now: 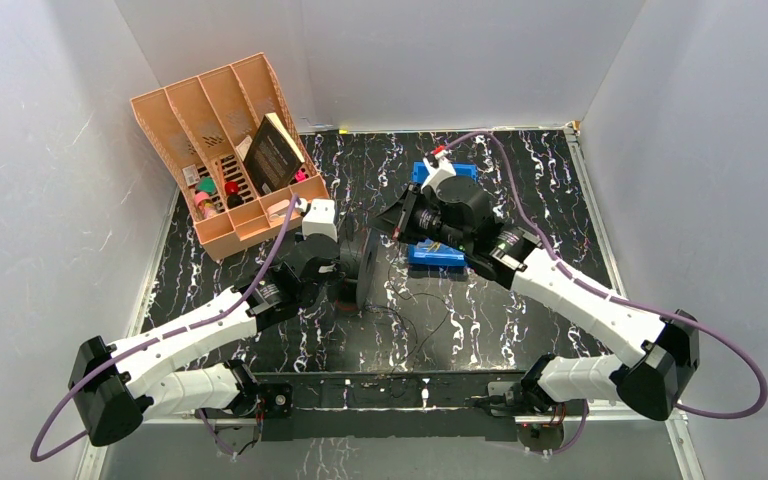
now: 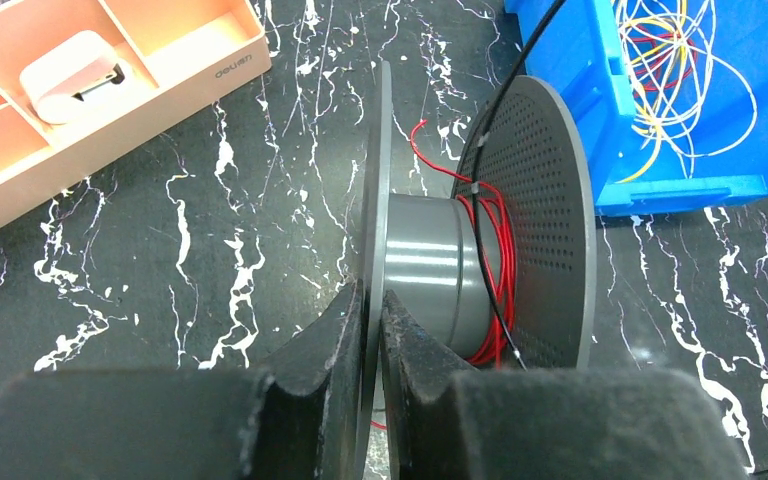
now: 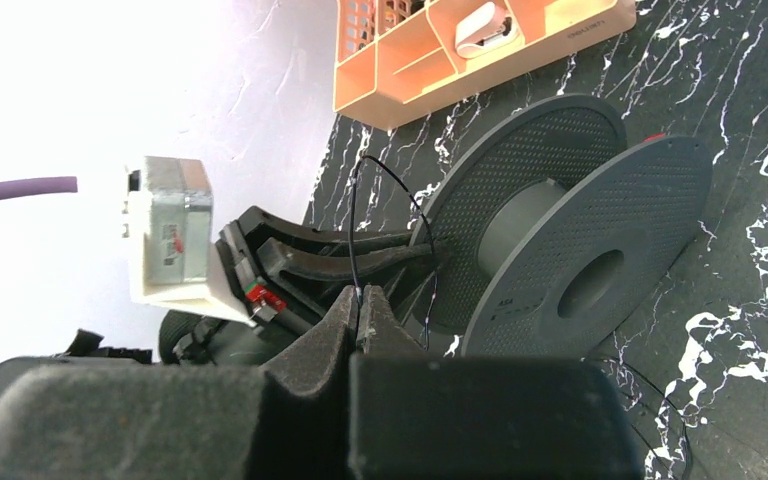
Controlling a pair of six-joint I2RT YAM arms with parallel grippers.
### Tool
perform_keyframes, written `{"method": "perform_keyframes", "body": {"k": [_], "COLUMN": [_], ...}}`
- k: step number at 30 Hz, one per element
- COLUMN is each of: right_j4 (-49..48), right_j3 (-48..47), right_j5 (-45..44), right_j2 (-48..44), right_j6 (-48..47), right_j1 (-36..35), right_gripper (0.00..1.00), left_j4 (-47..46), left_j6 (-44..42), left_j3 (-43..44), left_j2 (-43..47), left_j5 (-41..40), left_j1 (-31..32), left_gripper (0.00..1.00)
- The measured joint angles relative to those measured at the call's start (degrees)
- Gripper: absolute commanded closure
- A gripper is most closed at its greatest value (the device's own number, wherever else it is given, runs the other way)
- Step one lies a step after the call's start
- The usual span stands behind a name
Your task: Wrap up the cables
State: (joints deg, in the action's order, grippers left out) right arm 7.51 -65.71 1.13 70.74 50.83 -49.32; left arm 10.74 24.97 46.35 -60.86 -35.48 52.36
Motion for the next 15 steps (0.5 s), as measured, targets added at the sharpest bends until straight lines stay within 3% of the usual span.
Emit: {"method": "perform_keyframes", "body": {"k": [7, 15], "right_j4": [-1.27, -2.89], "right_j3": [2.84, 4.85], "right_j5": [-2.23, -4.22], "right_j2": [0.79, 0.76], "right_j6": [1.81, 4.02], "right_j1": [-0.9, -1.49], "right_gripper": [1.0, 1.0], "left_j4": [0.15, 0.61], "left_j6": [0.2, 0.44], "left_j3": [0.09, 0.42], "left_j2": [0.04, 0.11], "left_j5": [0.31, 0.79], "left_j1": [0.0, 0.0], "left_gripper": [0.88, 0.71]}}
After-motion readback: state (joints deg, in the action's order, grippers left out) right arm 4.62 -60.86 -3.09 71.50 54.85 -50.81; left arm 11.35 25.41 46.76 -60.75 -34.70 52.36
